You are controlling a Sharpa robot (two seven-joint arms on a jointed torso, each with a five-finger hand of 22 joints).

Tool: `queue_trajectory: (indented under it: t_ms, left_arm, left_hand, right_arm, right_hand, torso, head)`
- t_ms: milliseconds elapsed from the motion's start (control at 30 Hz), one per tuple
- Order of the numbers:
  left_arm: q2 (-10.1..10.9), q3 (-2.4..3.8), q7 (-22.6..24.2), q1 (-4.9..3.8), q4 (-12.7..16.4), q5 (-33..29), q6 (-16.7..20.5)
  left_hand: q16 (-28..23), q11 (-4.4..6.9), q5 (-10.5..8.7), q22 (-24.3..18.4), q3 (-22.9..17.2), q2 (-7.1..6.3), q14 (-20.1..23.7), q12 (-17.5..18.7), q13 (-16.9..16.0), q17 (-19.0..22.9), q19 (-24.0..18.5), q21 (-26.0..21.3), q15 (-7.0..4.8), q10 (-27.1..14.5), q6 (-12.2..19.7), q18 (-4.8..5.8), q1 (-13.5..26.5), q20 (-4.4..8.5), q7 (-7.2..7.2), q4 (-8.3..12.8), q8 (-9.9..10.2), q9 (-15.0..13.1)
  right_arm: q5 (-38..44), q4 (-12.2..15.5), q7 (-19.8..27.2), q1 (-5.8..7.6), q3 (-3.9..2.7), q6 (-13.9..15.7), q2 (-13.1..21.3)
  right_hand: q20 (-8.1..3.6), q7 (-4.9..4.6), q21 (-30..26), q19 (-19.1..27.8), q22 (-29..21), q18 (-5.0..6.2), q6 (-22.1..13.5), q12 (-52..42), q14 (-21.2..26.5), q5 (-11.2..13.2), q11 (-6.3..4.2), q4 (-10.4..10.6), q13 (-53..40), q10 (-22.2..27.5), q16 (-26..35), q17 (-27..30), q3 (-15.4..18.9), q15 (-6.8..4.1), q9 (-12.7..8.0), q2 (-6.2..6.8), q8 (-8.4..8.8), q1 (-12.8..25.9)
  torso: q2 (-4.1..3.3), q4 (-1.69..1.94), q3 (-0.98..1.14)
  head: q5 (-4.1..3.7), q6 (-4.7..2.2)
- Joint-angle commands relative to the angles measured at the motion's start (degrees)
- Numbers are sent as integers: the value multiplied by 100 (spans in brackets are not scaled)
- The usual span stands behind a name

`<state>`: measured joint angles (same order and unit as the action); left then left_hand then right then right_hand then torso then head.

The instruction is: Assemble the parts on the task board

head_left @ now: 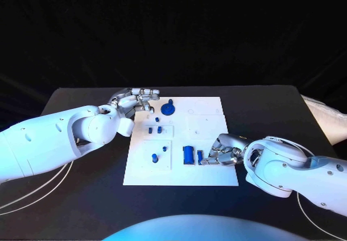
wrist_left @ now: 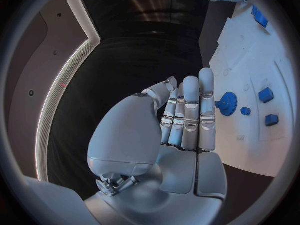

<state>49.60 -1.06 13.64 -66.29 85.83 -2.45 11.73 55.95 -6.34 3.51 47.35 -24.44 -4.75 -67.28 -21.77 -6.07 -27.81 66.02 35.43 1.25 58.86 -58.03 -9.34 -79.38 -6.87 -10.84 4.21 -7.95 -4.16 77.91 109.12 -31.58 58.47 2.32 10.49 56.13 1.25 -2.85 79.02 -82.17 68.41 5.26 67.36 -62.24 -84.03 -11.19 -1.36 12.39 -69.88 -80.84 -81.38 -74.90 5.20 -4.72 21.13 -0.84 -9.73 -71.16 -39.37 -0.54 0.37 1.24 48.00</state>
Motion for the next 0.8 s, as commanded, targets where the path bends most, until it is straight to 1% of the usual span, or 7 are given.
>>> queue_trajectory:
  t_ms: [33,167,267,367,567,667,800]
  left_arm:
    - [-10,3,20,-1,1,26,-116]
    - [-12,3,19,-1,1,26,-120]
    - [-14,3,19,-1,4,26,-123]
    - [-14,3,17,-1,4,26,-122]
    - [-13,3,16,-1,3,26,-122]
    - [-14,3,17,-1,2,26,-123]
    - [-13,3,20,0,-3,26,-120]
  left_hand:
    - [14,-3,18,-6,31,30,32,-21,4,8,-27,-36,12,-43,30,-111,48,-12,7,12,-35,8]
    - [14,-4,19,-8,31,31,36,-24,6,11,-29,-39,13,-50,35,-110,47,-13,6,15,-35,9]
    - [14,-4,19,-8,31,31,36,-24,6,11,-29,-39,13,-50,35,-110,47,-13,6,15,-35,9]
    - [14,-4,19,-8,31,31,36,-24,6,11,-29,-39,13,-50,35,-110,47,-13,6,15,-35,9]
    - [14,-4,19,-8,31,31,36,-24,6,11,-29,-39,13,-50,35,-110,47,-13,6,15,-35,9]
    - [14,-4,19,-8,31,31,36,-24,6,11,-29,-39,13,-50,35,-110,47,-13,6,15,-35,9]
    - [14,-4,19,-8,31,31,36,-24,6,11,-29,-39,13,-50,35,-110,47,-13,6,15,-35,9]
  right_arm:
    - [85,-34,48,-14,1,-143,-42]
    - [104,-139,-9,-24,1,-123,-128]
    - [108,-221,-47,-44,1,-127,-195]
    - [106,-290,-76,-67,1,-154,-240]
    - [119,-334,-67,-85,1,-177,-263]
    - [122,-308,25,-89,1,-70,-247]
    - [-61,-244,350,-88,-1,250,-177]
  right_hand:
    - [-14,-8,16,-22,13,-110,-43,29,-364,32,-4,-42,-10,-2,-31,-157,10,-45,9,-25,-14,-57]
    - [-14,-8,24,-28,30,-113,-38,9,-367,36,-4,-36,-30,-13,-37,-168,2,-45,13,-93,-17,-62]
    - [-14,-7,26,-30,33,-113,-36,-5,-368,32,-5,-33,-41,-19,-40,-173,0,-45,15,-117,-19,-63]
    - [-14,-5,25,-29,30,-113,-34,-10,-368,27,-6,-33,-46,-22,-41,-174,-2,-46,16,-135,-20,-67]
    - [-17,1,24,-29,32,-112,-44,1,-368,39,-12,-88,-46,-21,-39,-172,-2,-50,21,-145,-18,-139]
    - [-17,-2,21,-26,26,-111,-51,28,-365,56,-11,-113,-32,-11,-31,-161,9,-50,22,-128,-16,-163]
    - [-17,-24,-10,-2,-30,-101,-90,136,-357,48,5,-108,36,34,-5,-123,49,-41,16,-102,4,-140]
  torso:
    - [-3,7,-6]
    - [-5,4,-8]
    - [-6,1,-11]
    - [-5,9,-8]
    - [1,1,-8]
    - [5,-4,-4]
    - [5,-5,-5]
  head:
    - [1,4]
    - [-11,11]
    - [9,11]
    - [6,19]
    - [9,18]
    - [7,16]
    - [-5,1]
